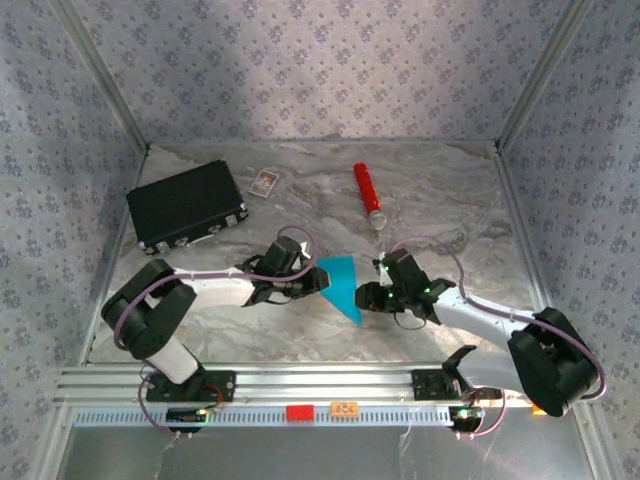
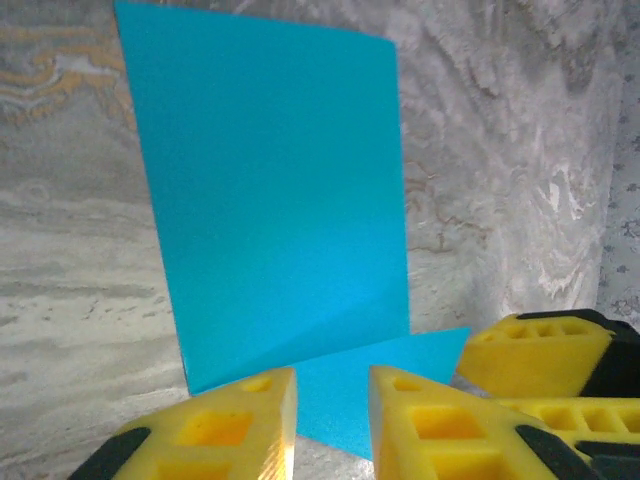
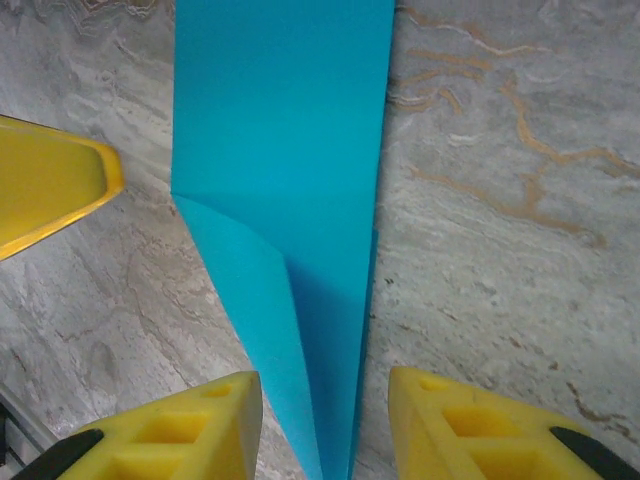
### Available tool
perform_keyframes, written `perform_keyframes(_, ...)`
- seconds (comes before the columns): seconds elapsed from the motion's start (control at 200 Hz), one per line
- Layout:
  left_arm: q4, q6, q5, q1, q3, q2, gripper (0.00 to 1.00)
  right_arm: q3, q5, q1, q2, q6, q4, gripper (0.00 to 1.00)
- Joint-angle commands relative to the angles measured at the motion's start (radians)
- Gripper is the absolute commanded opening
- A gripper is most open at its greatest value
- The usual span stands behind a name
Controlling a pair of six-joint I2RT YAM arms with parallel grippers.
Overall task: Fold a paper plane with a square sheet of paper (pick it up from the middle)
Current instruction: Third fold the triangle at the center of the table.
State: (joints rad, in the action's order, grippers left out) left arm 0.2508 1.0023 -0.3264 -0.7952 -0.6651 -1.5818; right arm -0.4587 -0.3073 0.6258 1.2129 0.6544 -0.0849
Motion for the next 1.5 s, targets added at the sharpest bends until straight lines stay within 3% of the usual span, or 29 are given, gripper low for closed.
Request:
perform_keyframes(0.0, -0.05, -0.027, 0.05, -0.004, 0.019, 0.05, 0.27, -0.033, -0.025, -0.012, 0.025, -0.001, 0.033, 0.4)
perform_keyframes(0.25, -0.068, -0.025, 0.082, 0.01, 0.039, 0.084, 0.32, -0.049, -0.098, -0.043, 0.098, 0.015, 0.101, 0.39)
perform_keyframes(1.004, -0.001, 0.027, 0.033, 0.042, 0.066, 0.054, 0.33, -0.056, -0.137, -0.073, 0.137, 0.007, 0.116, 0.17)
perform_keyframes(1.494, 0.074, 0.047, -0.049, 0.076, 0.055, 0.009, 0.52, -0.026, -0.148, -0.094, 0.089, 0.014, 0.137, 0.12)
